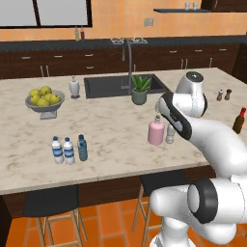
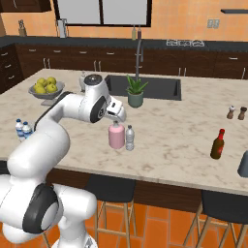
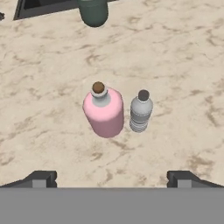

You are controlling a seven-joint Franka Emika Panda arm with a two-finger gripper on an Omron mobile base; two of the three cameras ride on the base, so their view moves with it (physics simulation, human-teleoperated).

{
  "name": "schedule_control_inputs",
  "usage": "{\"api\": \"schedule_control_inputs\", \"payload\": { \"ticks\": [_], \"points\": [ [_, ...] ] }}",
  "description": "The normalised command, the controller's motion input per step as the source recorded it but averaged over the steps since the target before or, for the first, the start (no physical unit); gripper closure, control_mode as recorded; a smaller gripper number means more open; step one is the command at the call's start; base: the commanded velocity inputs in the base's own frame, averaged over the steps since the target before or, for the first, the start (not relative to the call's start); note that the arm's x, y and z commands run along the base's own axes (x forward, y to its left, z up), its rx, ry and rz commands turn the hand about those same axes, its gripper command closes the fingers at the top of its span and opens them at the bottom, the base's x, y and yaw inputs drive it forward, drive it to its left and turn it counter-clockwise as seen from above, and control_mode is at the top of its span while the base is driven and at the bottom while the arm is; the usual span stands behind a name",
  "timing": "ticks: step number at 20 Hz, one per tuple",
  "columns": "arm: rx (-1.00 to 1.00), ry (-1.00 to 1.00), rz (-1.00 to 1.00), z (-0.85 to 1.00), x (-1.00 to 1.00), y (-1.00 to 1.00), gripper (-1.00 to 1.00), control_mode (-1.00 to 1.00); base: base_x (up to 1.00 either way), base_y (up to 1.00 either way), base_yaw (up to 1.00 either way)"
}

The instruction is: Move the plastic bottles in the middle to the plastics group, and the glass bottles in the middle to the glass group.

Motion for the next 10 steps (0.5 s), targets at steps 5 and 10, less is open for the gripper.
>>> {"api": "schedule_control_inputs", "payload": {
  "ticks": [5,10],
  "points": [
    [0.0,0.02,0.0,-0.39,0.49,0.15,-1.0,-1.0,0.0,0.0,0.0],
    [0.0,0.04,0.0,-0.18,0.41,0.0,-1.0,-1.0,0.0,0.0,0.0]
  ]
}}
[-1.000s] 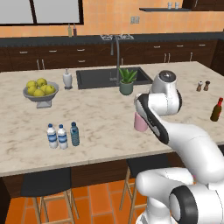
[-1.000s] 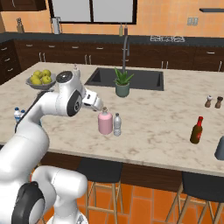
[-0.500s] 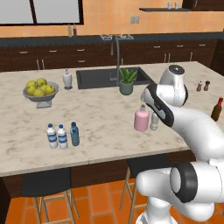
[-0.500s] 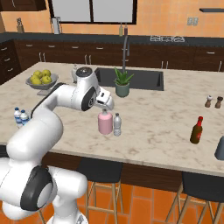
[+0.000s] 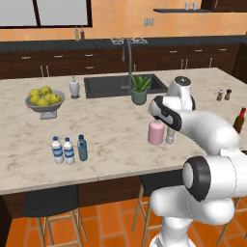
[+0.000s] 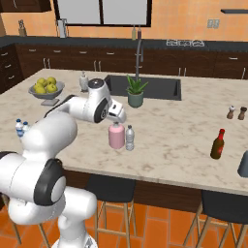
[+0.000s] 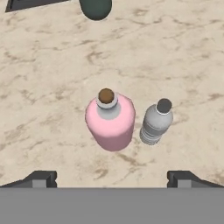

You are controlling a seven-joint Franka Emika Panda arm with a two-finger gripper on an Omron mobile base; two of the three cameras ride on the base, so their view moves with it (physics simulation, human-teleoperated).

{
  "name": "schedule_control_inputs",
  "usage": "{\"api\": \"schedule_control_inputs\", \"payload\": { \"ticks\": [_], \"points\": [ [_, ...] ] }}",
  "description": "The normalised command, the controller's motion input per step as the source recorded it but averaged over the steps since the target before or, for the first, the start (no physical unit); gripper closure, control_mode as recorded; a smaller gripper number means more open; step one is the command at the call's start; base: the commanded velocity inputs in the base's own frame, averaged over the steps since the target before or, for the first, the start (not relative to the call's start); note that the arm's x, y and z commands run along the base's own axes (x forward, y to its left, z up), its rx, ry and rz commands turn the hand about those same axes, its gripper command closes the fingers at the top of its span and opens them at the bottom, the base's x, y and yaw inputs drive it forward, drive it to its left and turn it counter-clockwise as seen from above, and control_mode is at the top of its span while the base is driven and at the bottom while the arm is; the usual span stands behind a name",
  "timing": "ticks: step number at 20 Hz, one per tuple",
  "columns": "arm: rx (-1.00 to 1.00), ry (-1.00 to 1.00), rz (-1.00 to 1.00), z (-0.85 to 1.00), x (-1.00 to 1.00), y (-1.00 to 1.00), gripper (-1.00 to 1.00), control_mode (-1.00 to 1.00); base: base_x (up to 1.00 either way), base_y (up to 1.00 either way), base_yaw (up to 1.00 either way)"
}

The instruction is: Move the plastic bottles in the middle to the plastics group, and the glass bottles in the middle to the glass group.

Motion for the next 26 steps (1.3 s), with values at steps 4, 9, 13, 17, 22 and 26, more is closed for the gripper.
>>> {"api": "schedule_control_inputs", "payload": {
  "ticks": [4,9,13,17,22,26],
  "points": [
    [0.0,0.09,0.0,-0.14,0.36,0.0,-1.0,-1.0,0.0,0.0,0.0],
    [-0.01,0.1,0.01,-0.28,0.3,0.0,-1.0,-1.0,0.0,0.0,0.0],
    [-0.01,0.02,0.03,-0.23,0.23,-0.02,-1.0,-1.0,0.0,0.0,0.0],
    [0.0,0.01,0.04,-0.2,0.01,-0.06,-1.0,-1.0,0.0,0.0,0.0],
    [0.0,0.01,0.04,-0.27,0.24,0.0,-1.0,-1.0,0.0,0.0,0.0],
    [0.0,0.0,0.06,-0.14,0.28,-0.01,-1.0,-1.0,0.0,0.0,0.0]
  ]
}}
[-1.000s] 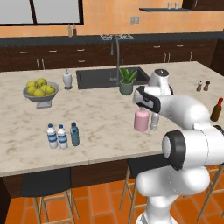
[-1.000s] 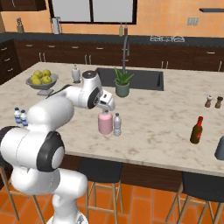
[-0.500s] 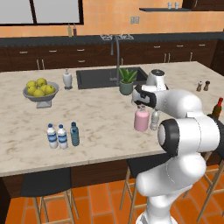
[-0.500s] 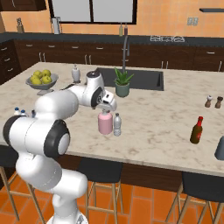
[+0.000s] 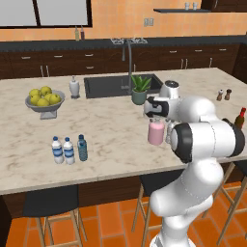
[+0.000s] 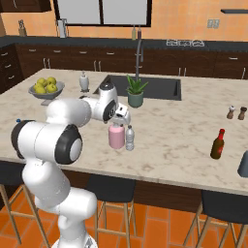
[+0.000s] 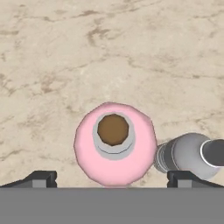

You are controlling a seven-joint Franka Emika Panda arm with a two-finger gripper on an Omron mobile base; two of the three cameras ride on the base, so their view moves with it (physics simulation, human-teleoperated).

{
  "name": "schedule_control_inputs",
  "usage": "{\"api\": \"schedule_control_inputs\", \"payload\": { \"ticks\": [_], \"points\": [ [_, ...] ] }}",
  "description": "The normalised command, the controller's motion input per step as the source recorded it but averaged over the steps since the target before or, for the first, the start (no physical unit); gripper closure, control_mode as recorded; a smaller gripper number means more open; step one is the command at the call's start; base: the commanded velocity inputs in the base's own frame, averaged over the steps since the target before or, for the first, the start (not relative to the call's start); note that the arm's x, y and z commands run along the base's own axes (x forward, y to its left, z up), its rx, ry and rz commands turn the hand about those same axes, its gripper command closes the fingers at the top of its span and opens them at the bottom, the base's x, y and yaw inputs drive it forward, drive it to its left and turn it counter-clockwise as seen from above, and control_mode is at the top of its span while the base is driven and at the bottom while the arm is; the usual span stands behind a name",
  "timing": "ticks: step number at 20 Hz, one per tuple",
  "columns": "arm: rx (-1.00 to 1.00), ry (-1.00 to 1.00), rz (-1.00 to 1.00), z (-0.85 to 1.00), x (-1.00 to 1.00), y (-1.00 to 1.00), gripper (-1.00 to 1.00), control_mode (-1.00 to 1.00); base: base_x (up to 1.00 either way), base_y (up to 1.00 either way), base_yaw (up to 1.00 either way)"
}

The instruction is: Move the plastic bottles in the middle to the plastics group, and the glass bottles in the middle to the glass group.

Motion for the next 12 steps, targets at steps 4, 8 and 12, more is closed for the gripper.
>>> {"api": "schedule_control_inputs", "payload": {
  "ticks": [4,8,12],
  "points": [
    [0.0,0.0,0.05,-0.14,0.19,-0.04,-1.0,-1.0,0.0,0.0,0.0],
    [0.0,0.0,0.04,-0.17,0.21,0.0,-1.0,-1.0,0.0,0.0,0.0],
    [-0.01,0.0,0.02,-0.13,0.22,-0.02,-1.0,-1.0,0.0,0.0,0.0]
  ]
}}
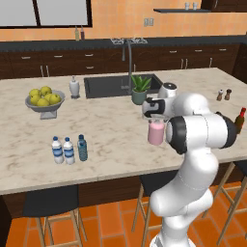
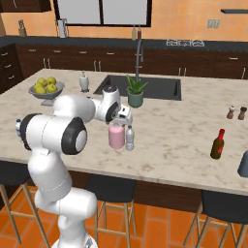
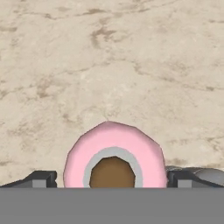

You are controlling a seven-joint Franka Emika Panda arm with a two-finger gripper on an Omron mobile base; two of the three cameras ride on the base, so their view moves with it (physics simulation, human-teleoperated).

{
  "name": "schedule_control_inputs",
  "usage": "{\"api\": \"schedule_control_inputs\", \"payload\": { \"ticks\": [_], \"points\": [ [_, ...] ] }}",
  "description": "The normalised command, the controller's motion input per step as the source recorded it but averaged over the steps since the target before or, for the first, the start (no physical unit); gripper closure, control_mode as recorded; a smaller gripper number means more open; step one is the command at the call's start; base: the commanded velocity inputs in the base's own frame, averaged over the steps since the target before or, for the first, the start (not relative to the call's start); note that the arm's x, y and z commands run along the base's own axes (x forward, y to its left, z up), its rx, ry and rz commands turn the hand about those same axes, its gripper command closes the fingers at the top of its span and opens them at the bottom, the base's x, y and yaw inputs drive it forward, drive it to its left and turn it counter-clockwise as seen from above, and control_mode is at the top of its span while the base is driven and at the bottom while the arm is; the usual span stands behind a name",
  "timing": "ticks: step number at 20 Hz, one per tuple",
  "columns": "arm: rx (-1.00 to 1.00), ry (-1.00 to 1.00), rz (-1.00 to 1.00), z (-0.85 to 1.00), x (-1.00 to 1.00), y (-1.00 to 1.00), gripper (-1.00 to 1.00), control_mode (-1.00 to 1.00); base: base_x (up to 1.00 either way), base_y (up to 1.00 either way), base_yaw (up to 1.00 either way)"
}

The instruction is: Move the plastic bottles in the middle to the plastics group, and the glass bottles in the middle to the glass group.

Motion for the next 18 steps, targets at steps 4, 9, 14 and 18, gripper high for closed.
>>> {"api": "schedule_control_inputs", "payload": {
  "ticks": [4,9,14,18],
  "points": [
    [0.0,0.0,0.02,-0.05,0.22,-0.01,-1.0,-1.0,0.0,0.0,0.0],
    [0.0,0.0,0.01,-0.05,0.08,-0.01,-1.0,-1.0,0.0,0.0,0.0],
    [-0.02,-0.01,0.01,-0.17,0.0,0.0,1.0,-1.0,0.0,0.0,0.0],
    [-0.03,-0.05,0.01,-0.03,0.0,-0.04,1.0,-1.0,0.0,0.0,0.0]
  ]
}}
